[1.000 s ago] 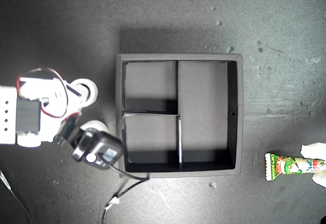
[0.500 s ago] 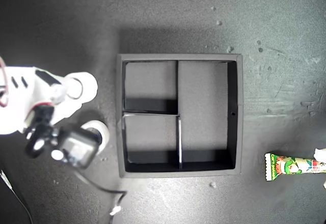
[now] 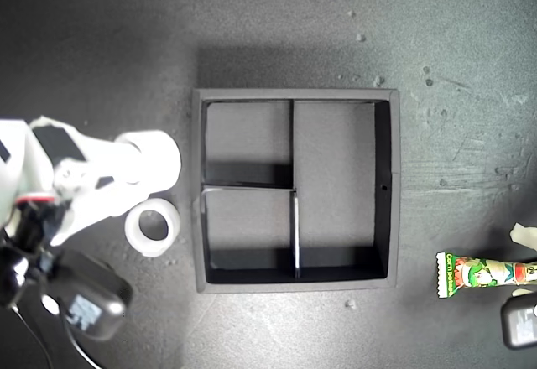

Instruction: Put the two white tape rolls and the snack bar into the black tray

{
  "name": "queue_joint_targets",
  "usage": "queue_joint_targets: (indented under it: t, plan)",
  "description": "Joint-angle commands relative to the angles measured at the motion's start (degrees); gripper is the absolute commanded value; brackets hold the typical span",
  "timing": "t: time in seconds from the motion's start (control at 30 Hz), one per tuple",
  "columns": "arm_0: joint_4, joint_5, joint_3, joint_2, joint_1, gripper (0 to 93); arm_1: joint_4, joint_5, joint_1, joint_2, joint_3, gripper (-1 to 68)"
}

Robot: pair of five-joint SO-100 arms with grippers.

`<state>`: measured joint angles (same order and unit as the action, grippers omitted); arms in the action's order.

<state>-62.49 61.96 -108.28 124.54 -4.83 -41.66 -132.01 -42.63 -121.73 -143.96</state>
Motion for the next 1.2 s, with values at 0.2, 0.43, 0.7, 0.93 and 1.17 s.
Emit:
queue_joint_targets:
  t: [0.2, 0.43, 0.7, 0.93, 1.17]
  plan:
    - [-0.4, 0.9, 15.2, -13.5, -5.5, 0.0, 9.9, -1.0, 2.8, 0.3, -9.4, 22.7]
    - [-0.4, 3.5, 23.7, -23.5, -11.2, 0.0, 9.8, 6.8, 6.5, 0.3, -9.5, 4.4]
    - [-0.2, 5.9, 26.8, -30.7, -12.9, 0.0, -10.5, 25.8, 10.7, -0.4, 7.8, 1.0]
    - [-0.2, 5.4, 32.0, -37.5, -12.7, 0.0, -23.6, 46.3, 14.9, 0.2, 24.2, 0.4]
    - [-0.2, 5.2, 34.5, -40.2, -12.3, 0.0, -28.3, 80.9, 23.4, 0.3, 33.4, 0.2]
